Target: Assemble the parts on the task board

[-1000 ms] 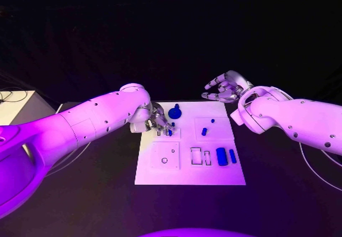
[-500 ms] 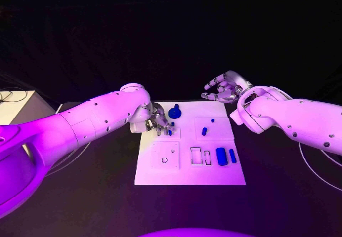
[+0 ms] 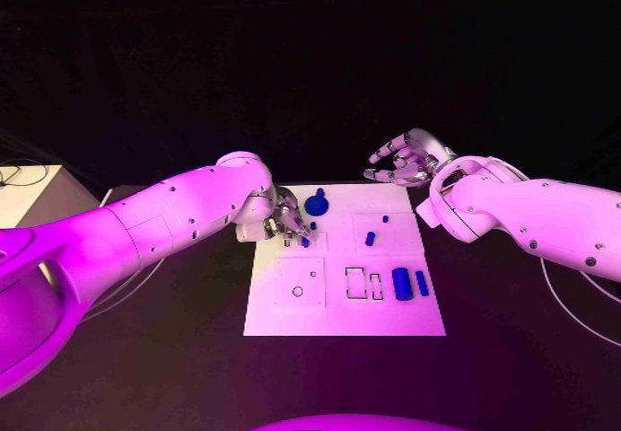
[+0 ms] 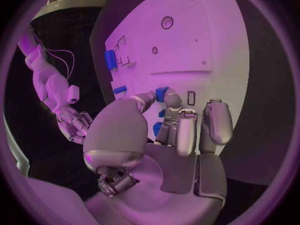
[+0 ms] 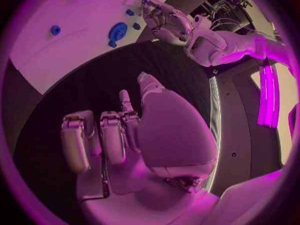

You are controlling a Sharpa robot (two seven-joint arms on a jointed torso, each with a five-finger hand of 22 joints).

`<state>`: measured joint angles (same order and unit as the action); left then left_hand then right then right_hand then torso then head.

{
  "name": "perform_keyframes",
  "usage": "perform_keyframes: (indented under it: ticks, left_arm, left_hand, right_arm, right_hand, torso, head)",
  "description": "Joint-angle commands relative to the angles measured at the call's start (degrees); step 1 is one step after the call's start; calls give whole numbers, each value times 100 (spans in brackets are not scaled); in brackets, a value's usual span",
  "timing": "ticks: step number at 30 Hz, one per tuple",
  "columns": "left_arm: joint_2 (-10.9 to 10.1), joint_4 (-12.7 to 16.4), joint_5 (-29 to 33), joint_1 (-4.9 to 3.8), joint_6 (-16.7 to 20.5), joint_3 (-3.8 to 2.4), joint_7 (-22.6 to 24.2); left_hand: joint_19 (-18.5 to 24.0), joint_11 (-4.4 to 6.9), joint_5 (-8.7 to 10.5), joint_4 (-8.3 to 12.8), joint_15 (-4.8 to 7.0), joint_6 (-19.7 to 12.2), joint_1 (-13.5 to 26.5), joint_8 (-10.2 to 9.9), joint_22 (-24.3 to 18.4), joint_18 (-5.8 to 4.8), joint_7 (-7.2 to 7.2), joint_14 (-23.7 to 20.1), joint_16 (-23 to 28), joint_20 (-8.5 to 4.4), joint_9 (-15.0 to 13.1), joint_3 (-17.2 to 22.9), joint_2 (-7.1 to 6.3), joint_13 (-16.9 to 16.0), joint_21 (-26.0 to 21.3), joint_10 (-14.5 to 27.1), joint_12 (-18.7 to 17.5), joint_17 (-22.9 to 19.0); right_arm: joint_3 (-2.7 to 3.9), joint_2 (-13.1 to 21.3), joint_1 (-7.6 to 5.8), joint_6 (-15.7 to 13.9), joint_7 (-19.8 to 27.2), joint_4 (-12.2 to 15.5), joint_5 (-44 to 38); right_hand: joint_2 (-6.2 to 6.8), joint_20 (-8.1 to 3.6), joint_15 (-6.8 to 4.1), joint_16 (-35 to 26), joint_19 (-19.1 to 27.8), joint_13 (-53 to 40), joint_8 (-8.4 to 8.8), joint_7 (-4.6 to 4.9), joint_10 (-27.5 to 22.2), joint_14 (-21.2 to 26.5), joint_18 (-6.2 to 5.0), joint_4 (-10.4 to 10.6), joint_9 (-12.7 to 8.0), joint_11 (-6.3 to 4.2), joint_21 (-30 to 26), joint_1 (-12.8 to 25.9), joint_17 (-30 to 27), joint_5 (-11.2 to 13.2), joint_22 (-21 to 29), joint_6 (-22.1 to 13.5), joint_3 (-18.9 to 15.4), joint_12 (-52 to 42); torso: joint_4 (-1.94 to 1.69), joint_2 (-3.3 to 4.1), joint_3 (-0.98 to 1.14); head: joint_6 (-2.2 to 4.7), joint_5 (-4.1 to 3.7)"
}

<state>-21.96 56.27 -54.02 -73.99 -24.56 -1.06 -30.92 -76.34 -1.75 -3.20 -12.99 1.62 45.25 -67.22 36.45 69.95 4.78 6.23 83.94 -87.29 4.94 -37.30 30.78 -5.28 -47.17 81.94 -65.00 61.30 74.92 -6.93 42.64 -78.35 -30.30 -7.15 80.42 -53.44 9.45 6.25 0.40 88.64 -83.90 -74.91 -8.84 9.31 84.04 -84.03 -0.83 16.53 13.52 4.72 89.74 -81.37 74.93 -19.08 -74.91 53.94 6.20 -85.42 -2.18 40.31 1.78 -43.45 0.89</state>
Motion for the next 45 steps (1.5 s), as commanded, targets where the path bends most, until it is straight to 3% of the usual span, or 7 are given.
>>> perform_keyframes:
  ticks: [1,4,13,21,28,36,45]
  left_arm:
    - [-4,16,88,1,-39,2,29]
    - [-19,22,114,2,-32,2,35]
    - [-105,103,226,6,-14,2,46]
    - [-288,325,446,12,179,-9,64]
    - [-412,455,529,13,386,-21,82]
    - [-496,527,471,11,607,-31,95]
    - [-421,541,105,12,683,-20,98]
  left_hand:
    - [42,-13,8,83,-16,18,-71,-32,2,-36,-10,368,25,-15,-49,179,4,41,-37,42,-42,975]
    - [62,-12,7,266,-11,6,-121,-66,-18,-31,-11,362,34,-20,-128,519,-28,246,-49,146,-209,965]
    - [70,7,7,742,1,12,-111,-46,-15,-29,-25,369,30,-30,-361,1220,-78,347,-52,120,-299,983]
    - [38,40,-73,1138,34,27,64,193,32,-36,-48,403,-3,-67,-743,1937,-93,333,-27,0,-288,1044]
    - [-23,73,-741,1354,68,64,431,353,121,-51,-83,440,-39,-100,-1076,2292,-180,266,23,-131,-214,1110]
    - [-131,157,-1366,1478,141,217,725,464,265,-80,-173,518,-139,-160,-1293,2365,-287,50,94,-386,-27,1280]
    - [-172,226,-1642,1510,204,334,851,526,310,-89,-247,571,-214,-212,-1395,2389,-353,-80,114,-567,85,1410]
  right_arm:
    - [3,-6,-1,82,7,-2,-44]
    - [3,-6,0,88,0,-3,-47]
    - [3,-4,1,112,-12,-8,-51]
    - [3,26,3,119,-22,4,-54]
    - [3,47,3,126,-29,10,-58]
    - [2,59,6,136,-35,7,-62]
    - [2,65,9,132,-34,7,-66]
  right_hand:
    - [21,-11,-15,-35,-610,-1145,10,6,203,-483,83,-1,-2,-19,26,33,1036,-39,-1509,-39,27,22]
    - [19,-9,-15,-40,-610,-1144,6,6,203,-480,83,-3,-1,-18,26,33,1024,-45,-1509,-40,38,22]
    - [19,-9,-15,-40,-610,-1144,6,6,203,-480,83,-3,-1,-18,26,33,1024,-45,-1509,-40,38,22]
    - [23,-9,-14,-42,-610,-1139,4,7,197,-479,83,-4,0,-18,26,36,1021,-49,-1509,-44,45,29]
    - [23,-9,-14,-42,-610,-1139,4,7,197,-479,83,-4,0,-18,26,36,1021,-49,-1509,-44,45,29]
    - [23,-9,-14,-42,-610,-1139,4,7,197,-479,83,-4,0,-18,26,36,1021,-49,-1509,-44,45,29]
    - [23,-9,-14,-42,-610,-1139,4,7,197,-479,83,-4,0,-18,26,36,1021,-49,-1509,-44,45,29]
  torso:
    - [-1,3,-2]
    - [-4,2,-3]
    - [4,5,-4]
    - [-9,6,-8]
    - [-9,6,-6]
    - [-8,3,-1]
    - [-1,6,-3]
  head:
    - [-4,-2]
    - [-6,-4]
    - [-9,-8]
    - [-2,-24]
    - [-10,-29]
    - [-17,-17]
    - [-29,-3]
